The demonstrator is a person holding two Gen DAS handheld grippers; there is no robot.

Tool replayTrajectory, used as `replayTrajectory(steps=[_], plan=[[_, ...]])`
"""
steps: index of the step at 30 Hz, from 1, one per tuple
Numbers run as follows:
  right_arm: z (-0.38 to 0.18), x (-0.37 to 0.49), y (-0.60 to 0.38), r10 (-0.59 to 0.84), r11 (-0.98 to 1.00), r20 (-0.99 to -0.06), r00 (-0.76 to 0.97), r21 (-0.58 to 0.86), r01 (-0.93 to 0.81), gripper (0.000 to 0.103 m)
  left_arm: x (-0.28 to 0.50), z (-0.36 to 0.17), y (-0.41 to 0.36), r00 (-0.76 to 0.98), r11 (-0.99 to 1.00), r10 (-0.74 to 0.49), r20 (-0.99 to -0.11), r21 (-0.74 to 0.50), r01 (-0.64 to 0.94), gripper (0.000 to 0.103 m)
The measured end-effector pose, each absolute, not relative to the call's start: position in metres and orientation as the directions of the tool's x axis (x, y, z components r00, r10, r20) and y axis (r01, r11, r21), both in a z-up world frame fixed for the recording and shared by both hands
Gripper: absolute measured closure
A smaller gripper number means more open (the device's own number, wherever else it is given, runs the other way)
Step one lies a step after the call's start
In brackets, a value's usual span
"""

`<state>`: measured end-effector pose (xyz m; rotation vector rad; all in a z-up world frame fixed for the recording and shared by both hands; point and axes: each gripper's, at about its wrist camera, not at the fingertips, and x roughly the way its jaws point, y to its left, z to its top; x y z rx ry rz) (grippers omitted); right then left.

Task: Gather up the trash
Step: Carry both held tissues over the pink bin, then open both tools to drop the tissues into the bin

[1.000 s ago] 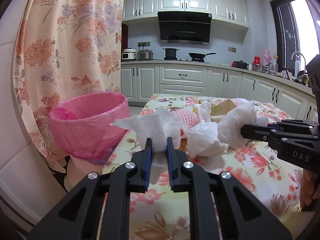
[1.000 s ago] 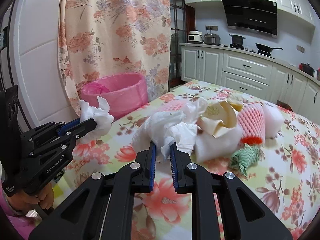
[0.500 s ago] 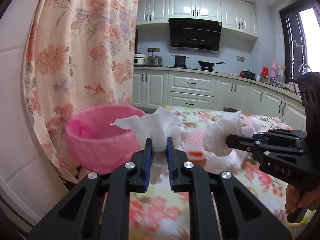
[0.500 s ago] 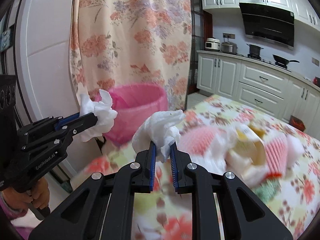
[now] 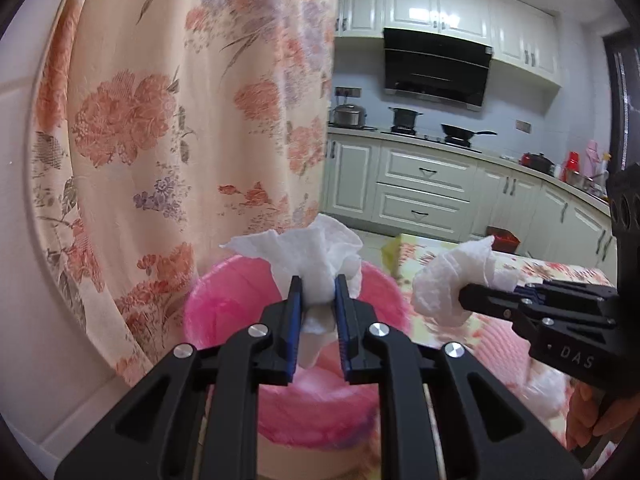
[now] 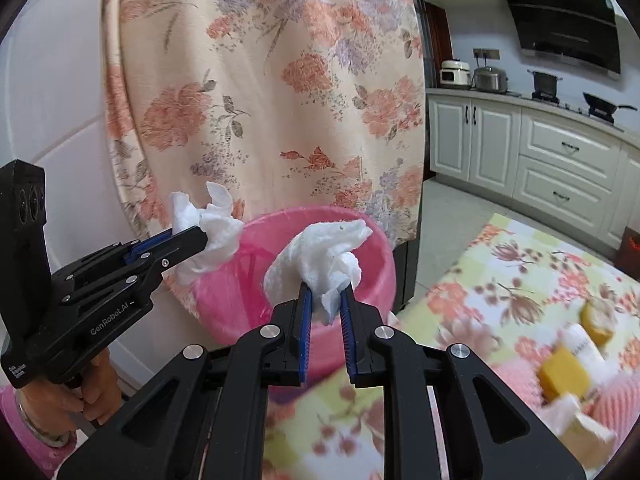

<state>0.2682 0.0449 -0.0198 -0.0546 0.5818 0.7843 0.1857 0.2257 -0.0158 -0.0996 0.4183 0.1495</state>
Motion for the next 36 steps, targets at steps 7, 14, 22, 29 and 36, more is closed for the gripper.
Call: replayTrajectory(steps=[7, 14, 22, 29, 36], plan=[[-0.035, 0.297, 0.080, 0.628, 0.722, -0.548, 0.553, 0.146, -0.677, 0.086, 0.215, -0.036, 0.259, 0.878, 0.973, 0.140, -0.457, -0.103, -0.208, 0.082], [-0.045, 0.305, 0.098, 0.628, 0.702, -0.574, 0.525, 0.128, -0.700, 0.083, 0.224, -0.057, 0.284, 0.856, 0.964, 0.132, -0.499, -0.135, -0.227, 0.063], [-0.052, 0.304, 0.091, 0.623, 0.700, -0.587, 0.516, 0.124, -0.704, 0.078, 0.212, -0.056, 0.292, 0.865, 0.956, 0.144, -0.481, -0.158, -0.248, 0.037], [-0.038, 0.271, 0.052, 0.642, 0.714, -0.524, 0.560, 0.143, -0.685, 0.078, 0.184, -0.048, 0.269, 0.866, 0.952, 0.221, -0.449, -0.092, -0.291, 0.018], [-0.044, 0.230, -0.004, 0.593, 0.753, -0.525, 0.611, 0.093, -0.651, 0.078, 0.151, -0.050, 0.206, 0.881, 0.966, 0.211, -0.423, -0.048, -0.255, 0.005]])
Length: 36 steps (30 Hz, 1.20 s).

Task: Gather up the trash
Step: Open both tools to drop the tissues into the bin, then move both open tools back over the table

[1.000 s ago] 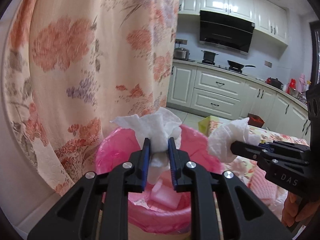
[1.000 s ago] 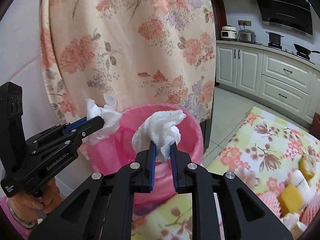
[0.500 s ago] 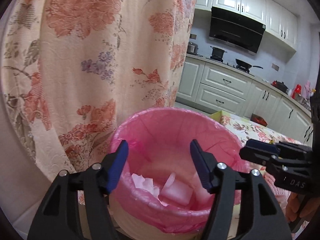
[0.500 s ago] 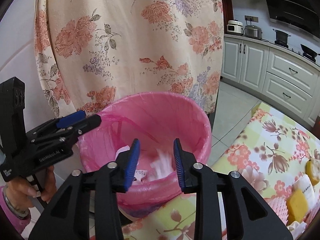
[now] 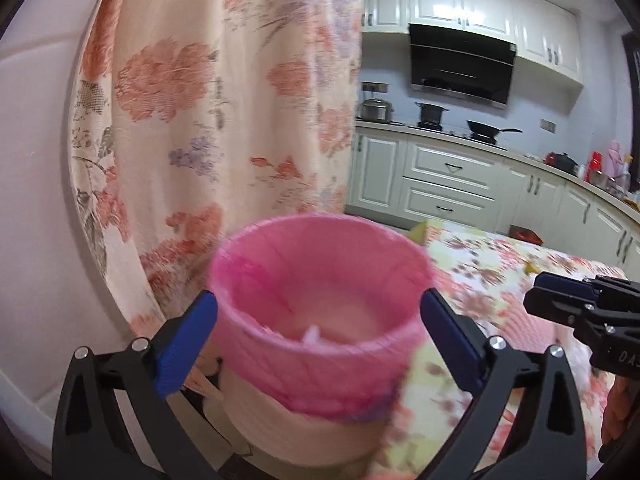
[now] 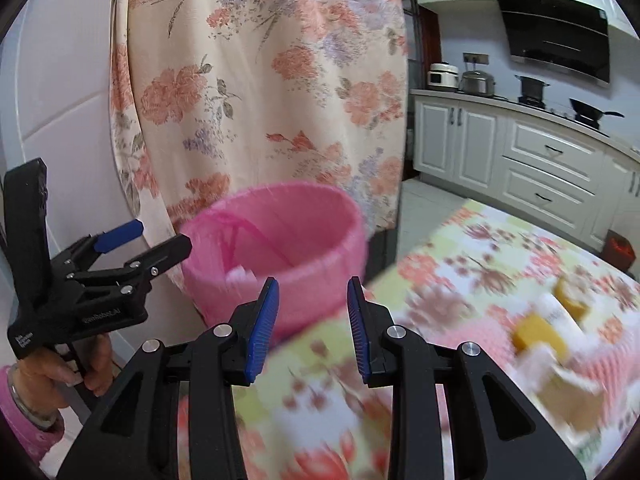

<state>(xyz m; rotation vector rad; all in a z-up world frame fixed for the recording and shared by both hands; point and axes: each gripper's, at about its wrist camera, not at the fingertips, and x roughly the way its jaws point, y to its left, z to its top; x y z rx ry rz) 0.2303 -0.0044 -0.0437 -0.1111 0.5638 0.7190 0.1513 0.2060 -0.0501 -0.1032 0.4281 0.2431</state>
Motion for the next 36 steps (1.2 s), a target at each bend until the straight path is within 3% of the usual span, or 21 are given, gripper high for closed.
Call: replayTrajectory(steps=[17, 18, 20, 21, 26, 36], plan=[[-0.092, 0.169, -0.175, 0.400, 0.904, -0.568, 0.719, 0.114, -0.413, 0.074, 0.130, -0.088, 0.057, 0.875, 0.994, 0.029, -0.484, -0.079, -0.076, 0.005], [-0.096, 0.167, -0.183, 0.387, 0.911, -0.574, 0.721, 0.117, -0.395, 0.070, 0.131, -0.090, 0.051, 0.871, 0.995, 0.016, -0.490, -0.076, -0.061, 0.005], [-0.102, 0.164, -0.195, 0.373, 0.919, -0.579, 0.725, 0.126, -0.373, 0.046, 0.133, -0.094, 0.035, 0.866, 0.998, -0.004, -0.500, -0.060, -0.031, 0.005], [-0.105, 0.161, -0.202, 0.350, 0.930, -0.573, 0.741, 0.120, -0.347, 0.030, 0.134, -0.096, 0.025, 0.864, 0.999, -0.014, -0.504, -0.045, -0.011, 0.005], [-0.109, 0.159, -0.219, 0.329, 0.942, -0.572, 0.751, 0.140, -0.307, 0.028, 0.142, -0.104, -0.005, 0.856, 0.999, -0.031, -0.516, 0.005, 0.039, 0.005], [-0.114, 0.168, -0.236, 0.290, 0.957, -0.586, 0.757, 0.161, -0.242, 0.028, 0.154, -0.113, -0.017, 0.840, 0.999, -0.046, -0.541, -0.019, 0.042, 0.005]])
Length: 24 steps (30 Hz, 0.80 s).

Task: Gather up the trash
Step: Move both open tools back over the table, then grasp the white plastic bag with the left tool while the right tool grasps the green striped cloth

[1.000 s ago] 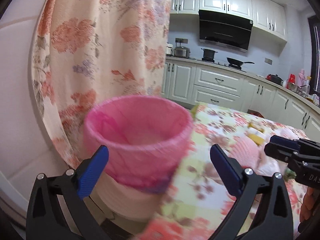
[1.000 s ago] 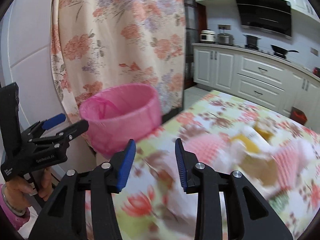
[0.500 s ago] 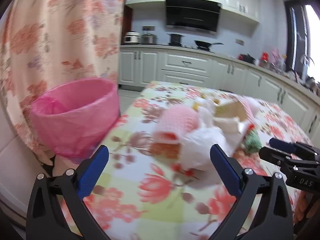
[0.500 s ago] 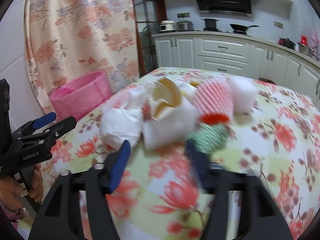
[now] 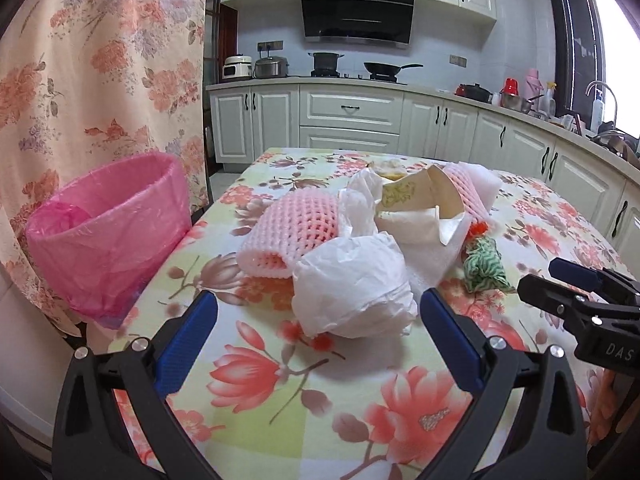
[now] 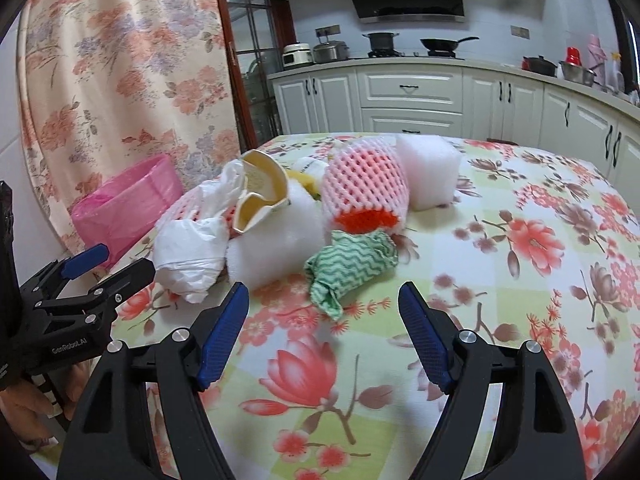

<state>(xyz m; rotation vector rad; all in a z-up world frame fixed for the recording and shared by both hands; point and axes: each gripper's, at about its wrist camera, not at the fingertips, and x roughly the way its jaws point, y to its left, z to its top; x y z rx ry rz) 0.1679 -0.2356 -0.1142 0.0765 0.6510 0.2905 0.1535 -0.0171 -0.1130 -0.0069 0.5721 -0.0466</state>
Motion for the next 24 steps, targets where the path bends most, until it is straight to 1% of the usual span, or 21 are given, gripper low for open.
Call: replayTrajectory(steps=[6, 9, 10, 12, 14, 15, 16, 18, 20, 24], plan=[[-0.118, 0.173, -0.243, 0.265, 0.964, -0.603, 0.752, 0.170, -0.204, 0.028, 0.166, -0.117, -0.017, 0.829, 0.997, -0.057, -0.556, -0.071, 0.022, 0.005], [-0.118, 0.173, -0.243, 0.261, 0.965, -0.603, 0.753, 0.166, -0.202, 0.028, 0.177, -0.120, -0.021, 0.816, 0.996, -0.061, -0.575, -0.083, 0.016, 0.006], [-0.117, 0.174, -0.243, 0.258, 0.966, -0.602, 0.756, 0.159, -0.203, 0.028, 0.180, -0.120, -0.022, 0.812, 0.996, -0.061, -0.580, -0.084, 0.015, 0.008], [-0.115, 0.176, -0.244, 0.250, 0.968, -0.598, 0.761, 0.150, -0.200, 0.028, 0.187, -0.124, -0.026, 0.797, 0.997, -0.064, -0.600, -0.080, 0.019, 0.018], [-0.114, 0.180, -0.247, 0.244, 0.970, -0.602, 0.761, 0.154, -0.189, 0.028, 0.193, -0.128, -0.029, 0.784, 0.997, -0.067, -0.618, -0.077, 0.024, 0.036], [-0.115, 0.184, -0.248, 0.240, 0.971, -0.610, 0.755, 0.160, -0.180, 0.028, 0.193, -0.130, -0.030, 0.781, 0.996, -0.073, -0.620, -0.081, 0.029, 0.042], [-0.116, 0.187, -0.250, 0.239, 0.971, -0.615, 0.752, 0.163, -0.175, 0.028, 0.193, -0.131, -0.031, 0.779, 0.996, -0.080, -0.622, -0.084, 0.035, 0.053], [-0.118, 0.193, -0.251, 0.237, 0.971, -0.625, 0.744, 0.166, -0.170, 0.028, 0.190, -0.132, -0.032, 0.786, 0.996, -0.080, -0.614, -0.071, 0.046, 0.057], [-0.121, 0.200, -0.248, 0.230, 0.973, -0.637, 0.735, 0.156, -0.170, 0.028, 0.185, -0.132, -0.034, 0.794, 0.996, -0.087, -0.601, -0.057, 0.066, 0.063], [-0.126, 0.213, -0.240, 0.226, 0.974, -0.667, 0.710, 0.149, -0.170, 0.030, 0.177, -0.133, -0.035, 0.804, 0.995, -0.098, -0.587, -0.044, 0.089, 0.066]])
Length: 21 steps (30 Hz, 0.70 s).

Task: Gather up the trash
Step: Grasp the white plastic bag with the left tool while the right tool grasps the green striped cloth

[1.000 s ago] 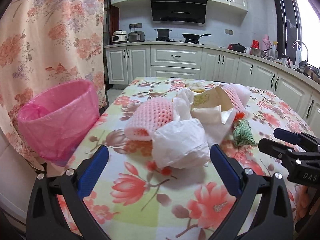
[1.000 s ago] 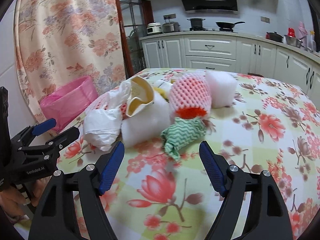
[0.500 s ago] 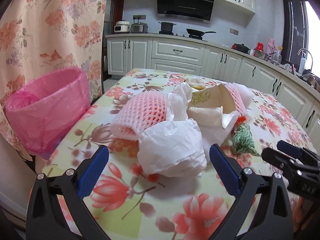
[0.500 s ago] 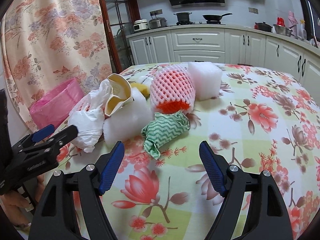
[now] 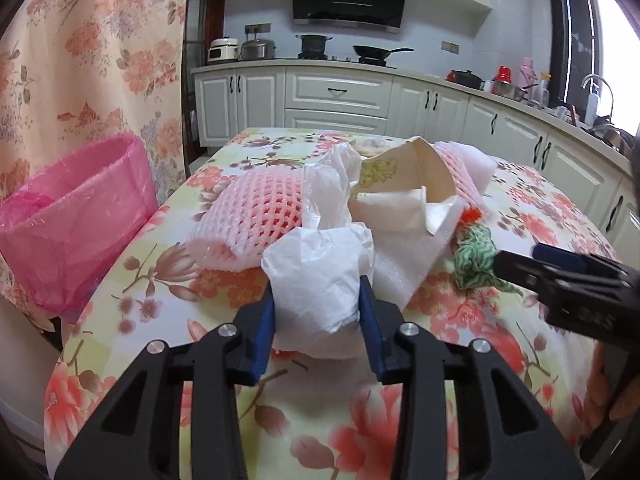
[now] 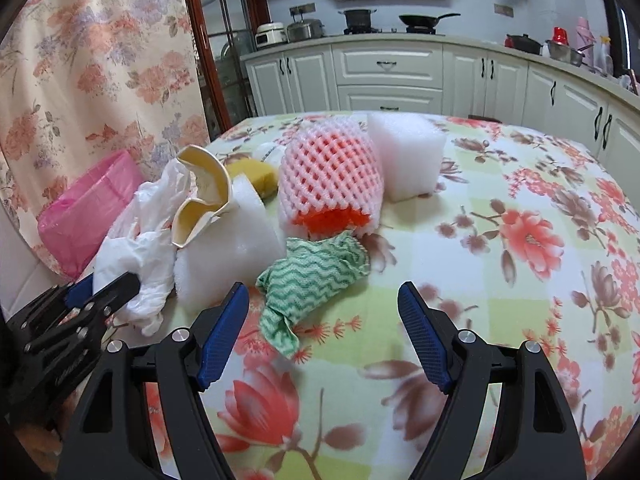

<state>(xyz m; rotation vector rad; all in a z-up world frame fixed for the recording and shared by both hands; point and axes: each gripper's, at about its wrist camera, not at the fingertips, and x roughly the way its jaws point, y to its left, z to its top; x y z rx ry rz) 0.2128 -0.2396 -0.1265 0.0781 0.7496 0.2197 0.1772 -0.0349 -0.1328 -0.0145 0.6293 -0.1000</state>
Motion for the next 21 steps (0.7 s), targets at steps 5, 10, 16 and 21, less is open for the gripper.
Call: replayTrajectory(steps=[5, 10, 16, 21], plan=[[-0.134, 0.225, -0.229, 0.206, 0.978, -0.713, 0.670, 0.127, -0.166, 0.042, 0.167, -0.133, -0.034, 0.811, 0.993, -0.115, -0.574, -0.037, 0.115, 0.069], [-0.136, 0.223, -0.228, 0.212, 0.976, -0.718, 0.663, 0.128, -0.174, 0.076, 0.158, -0.130, -0.035, 0.824, 0.991, -0.123, -0.553, -0.020, 0.135, 0.070], [-0.133, 0.204, -0.233, 0.217, 0.975, -0.691, 0.690, 0.117, -0.190, 0.080, 0.154, -0.128, -0.035, 0.835, 0.991, -0.121, -0.537, -0.014, 0.135, 0.070], [-0.126, 0.187, -0.234, 0.250, 0.967, -0.665, 0.704, 0.133, -0.217, 0.080, 0.147, -0.126, -0.034, 0.845, 0.991, -0.113, -0.523, -0.002, 0.131, 0.071]])
